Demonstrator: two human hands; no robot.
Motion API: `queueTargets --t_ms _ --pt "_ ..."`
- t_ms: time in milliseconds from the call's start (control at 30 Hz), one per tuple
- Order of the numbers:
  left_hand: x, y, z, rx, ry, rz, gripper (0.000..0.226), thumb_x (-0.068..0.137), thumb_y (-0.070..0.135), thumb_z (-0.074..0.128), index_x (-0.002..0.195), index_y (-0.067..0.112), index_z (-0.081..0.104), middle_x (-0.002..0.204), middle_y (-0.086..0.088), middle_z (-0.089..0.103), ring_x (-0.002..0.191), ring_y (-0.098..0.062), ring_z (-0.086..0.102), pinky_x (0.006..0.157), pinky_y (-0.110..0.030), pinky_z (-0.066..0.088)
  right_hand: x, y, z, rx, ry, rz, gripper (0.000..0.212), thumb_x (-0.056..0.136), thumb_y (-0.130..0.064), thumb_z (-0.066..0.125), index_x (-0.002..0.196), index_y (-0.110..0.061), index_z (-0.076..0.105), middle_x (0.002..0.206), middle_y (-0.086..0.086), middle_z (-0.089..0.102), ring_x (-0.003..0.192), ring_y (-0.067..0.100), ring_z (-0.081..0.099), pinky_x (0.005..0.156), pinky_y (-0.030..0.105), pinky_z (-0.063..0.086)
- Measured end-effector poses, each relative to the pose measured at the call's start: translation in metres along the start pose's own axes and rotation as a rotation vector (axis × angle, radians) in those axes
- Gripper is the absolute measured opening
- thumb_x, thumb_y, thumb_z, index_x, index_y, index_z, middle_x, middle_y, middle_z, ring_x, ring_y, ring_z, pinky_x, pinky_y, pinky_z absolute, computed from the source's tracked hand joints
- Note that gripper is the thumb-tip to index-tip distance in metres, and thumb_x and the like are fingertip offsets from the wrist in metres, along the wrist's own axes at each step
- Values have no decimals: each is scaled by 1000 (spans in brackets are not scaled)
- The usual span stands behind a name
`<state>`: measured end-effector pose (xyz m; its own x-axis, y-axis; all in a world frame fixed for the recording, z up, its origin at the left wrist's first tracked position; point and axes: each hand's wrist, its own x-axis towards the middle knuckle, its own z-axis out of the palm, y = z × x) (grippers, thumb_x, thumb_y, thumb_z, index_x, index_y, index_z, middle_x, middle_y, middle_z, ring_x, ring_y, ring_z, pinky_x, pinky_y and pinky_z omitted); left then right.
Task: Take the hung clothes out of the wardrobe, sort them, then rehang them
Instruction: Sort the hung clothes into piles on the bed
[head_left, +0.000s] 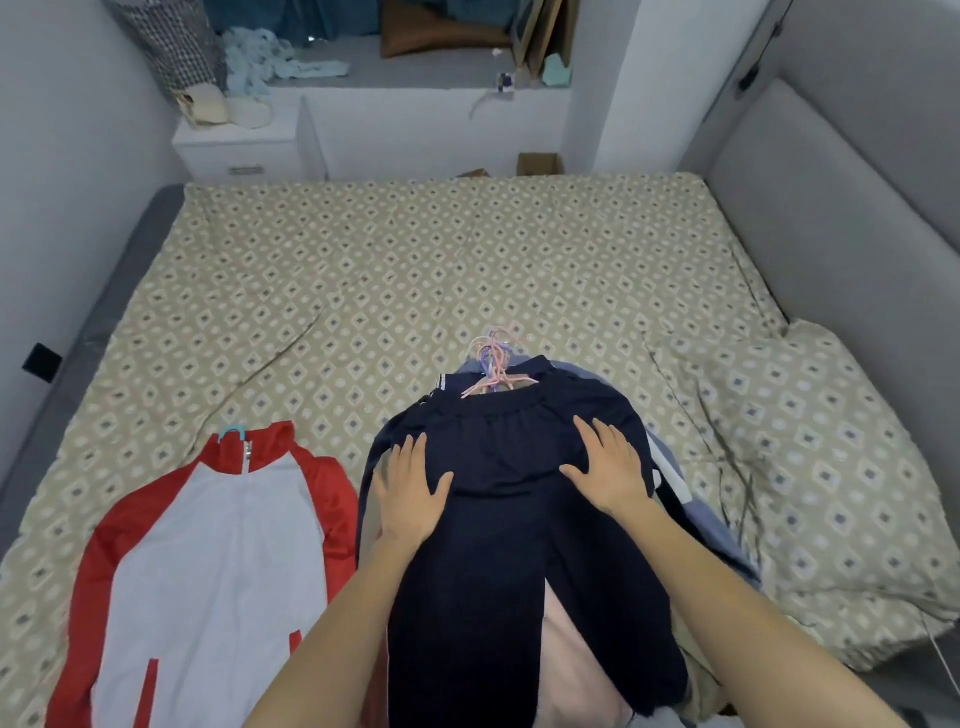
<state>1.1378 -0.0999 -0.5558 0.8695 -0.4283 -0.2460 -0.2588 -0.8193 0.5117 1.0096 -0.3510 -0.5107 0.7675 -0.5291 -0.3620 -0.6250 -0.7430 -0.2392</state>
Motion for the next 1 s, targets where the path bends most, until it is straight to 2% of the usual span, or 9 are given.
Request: queueTargets --t_ms 233,433,667,800,900,1000 --pt "60 6 13 26 -38 -54 68 101 45 45 158 22 15 165 -3 13 152 -20 8 121 -48 2 62 -2 -9 -21 -34 -18 76 97 -49 51 157 -28 9 163 5 10 151 27 5 122 45 11" --pt "98 6 27 62 -69 -93 67 102 43 44 158 23 13 165 -1 12 152 -19 7 122 -49 0 103 -2 3 -63 -77 -59 75 97 -50 49 156 -28 9 163 4 11 151 27 5 122 46 8" --pt "131 3 49 84 -77 -127 67 101 39 48 158 22 16 162 -4 22 150 -21 16 121 -51 3 154 -6 21 -77 -71 -156 71 99 -50 46 156 -27 11 164 5 10 151 26 4 122 45 5" --pt "138 3 57 107 -28 -155 70 96 38 58 154 16 27 147 -12 42 136 -32 37 117 -51 19 171 -2 29 -84 -53 -176 69 99 -50 46 156 -25 16 161 6 18 148 27 18 121 46 13" --pt "140 5 61 148 -10 -192 70 92 39 65 148 10 35 134 -16 49 123 -35 45 104 -49 35 179 4 33 -149 -34 -193 65 99 -47 46 154 -21 22 156 7 26 140 29 29 114 44 24" --pt "133 9 61 150 -26 -235 61 90 34 68 138 6 43 129 -16 53 117 -36 49 94 -46 41 181 11 36 -198 -10 -222 58 97 -48 49 146 -20 36 146 7 36 129 30 37 105 43 31"
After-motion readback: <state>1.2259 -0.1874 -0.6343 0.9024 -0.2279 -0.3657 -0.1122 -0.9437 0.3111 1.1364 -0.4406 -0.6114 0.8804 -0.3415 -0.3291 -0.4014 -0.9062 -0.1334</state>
